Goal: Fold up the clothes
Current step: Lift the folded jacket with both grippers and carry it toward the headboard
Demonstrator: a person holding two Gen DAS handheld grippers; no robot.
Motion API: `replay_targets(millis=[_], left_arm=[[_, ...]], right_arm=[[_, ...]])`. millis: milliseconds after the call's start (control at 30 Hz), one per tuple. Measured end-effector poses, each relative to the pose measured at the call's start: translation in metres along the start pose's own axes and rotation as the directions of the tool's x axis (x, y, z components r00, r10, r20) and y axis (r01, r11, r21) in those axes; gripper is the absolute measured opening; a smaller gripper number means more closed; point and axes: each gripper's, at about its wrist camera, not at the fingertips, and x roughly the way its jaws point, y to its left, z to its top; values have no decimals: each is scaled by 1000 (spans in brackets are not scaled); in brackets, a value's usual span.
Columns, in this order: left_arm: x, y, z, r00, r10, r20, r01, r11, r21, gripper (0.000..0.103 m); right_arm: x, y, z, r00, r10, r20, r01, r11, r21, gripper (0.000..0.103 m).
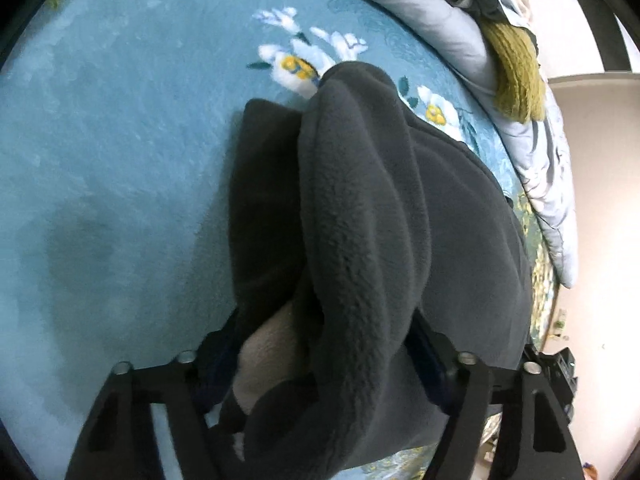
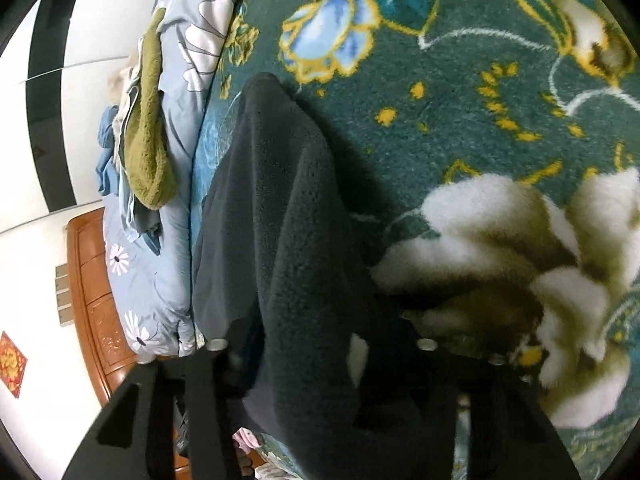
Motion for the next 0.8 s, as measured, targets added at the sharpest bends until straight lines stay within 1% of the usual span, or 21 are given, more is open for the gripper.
replay_targets(millis=[33,67,100,200,333,400,467,567,667,800], left_arm=[[-4,-3,-1,1000,16,7,-16,1000,3,60],[-7,-7,-3,999,32,13,-32,999,8,52],[-12,-10,-3,999,46,19,-47,999,15,48],[-29,-26,-6,997,62,38,-63,997,32,42],[-57,-41,1,998,29,63,-34,997,70,40],[-74,-52,0,997,14,73,-22,994,108,40],[-92,-54,-5,997,-8,78,-2,992,130,40],[-116,-48,-8,995,-49,81,38,990,133,40],[-132,-49,-14,992,-91,86,79,988,131,40],[-153,-52,-24,986,-120,112,105,986,127,40]], right_arm=[[-2,4,-2,1000,-10,5,10,1000,0,42],[-4,8,-3,1000,-19,10,19,1000,0,38],[-6,12,-5,1000,-26,15,26,1000,2,36],[-14,26,-11,999,-34,33,34,999,12,32],[-34,55,-23,999,-1,51,2,1000,-14,30],[-44,73,-31,999,0,52,3,999,-45,30],[-57,88,-43,998,-3,59,7,997,-72,30],[-76,106,-57,998,-19,66,26,994,-103,29],[-93,122,-70,997,-38,72,47,991,-128,29],[-110,148,-82,998,-30,63,41,982,-185,29]])
